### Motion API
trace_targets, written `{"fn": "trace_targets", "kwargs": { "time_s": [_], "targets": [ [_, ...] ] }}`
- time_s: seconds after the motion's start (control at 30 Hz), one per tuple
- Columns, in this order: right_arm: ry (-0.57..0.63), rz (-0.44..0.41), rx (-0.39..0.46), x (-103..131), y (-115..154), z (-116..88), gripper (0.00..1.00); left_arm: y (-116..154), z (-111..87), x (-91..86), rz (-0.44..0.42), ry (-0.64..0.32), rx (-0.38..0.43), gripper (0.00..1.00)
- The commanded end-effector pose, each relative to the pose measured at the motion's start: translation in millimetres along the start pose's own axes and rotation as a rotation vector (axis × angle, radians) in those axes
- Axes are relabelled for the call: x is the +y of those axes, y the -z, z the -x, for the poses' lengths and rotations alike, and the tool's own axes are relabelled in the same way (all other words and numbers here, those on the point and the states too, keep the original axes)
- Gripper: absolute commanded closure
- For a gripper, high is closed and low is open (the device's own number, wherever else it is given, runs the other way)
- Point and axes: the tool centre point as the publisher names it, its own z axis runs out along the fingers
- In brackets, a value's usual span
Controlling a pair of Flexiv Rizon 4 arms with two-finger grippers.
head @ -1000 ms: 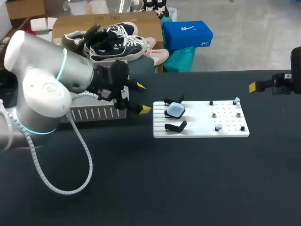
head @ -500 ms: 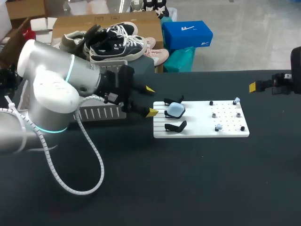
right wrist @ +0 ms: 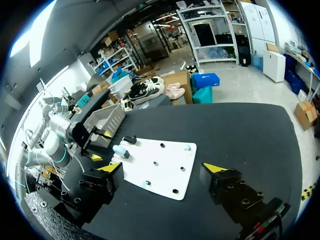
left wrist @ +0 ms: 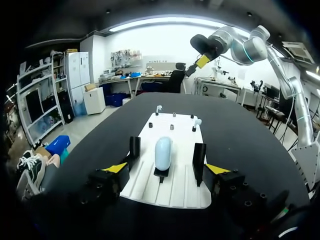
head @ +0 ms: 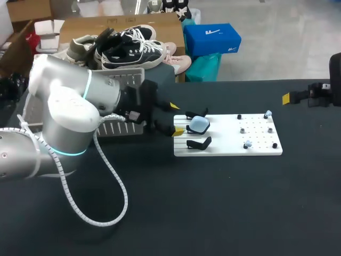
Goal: Pick up each earbud case from the left stands, insert the matching earbuds, close the lid, and place the case in the box.
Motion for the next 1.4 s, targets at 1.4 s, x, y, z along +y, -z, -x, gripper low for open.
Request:
{"fn": "trace_targets", "kwargs": {
  "time_s": [1.4],
  "targets": [
    [0.001, 0.003, 0.001, -1, 0, 0, 0.0, -46, 1.0, 5.7, -0.089, 0.006, -0.02, 0.13]
  ]
}}
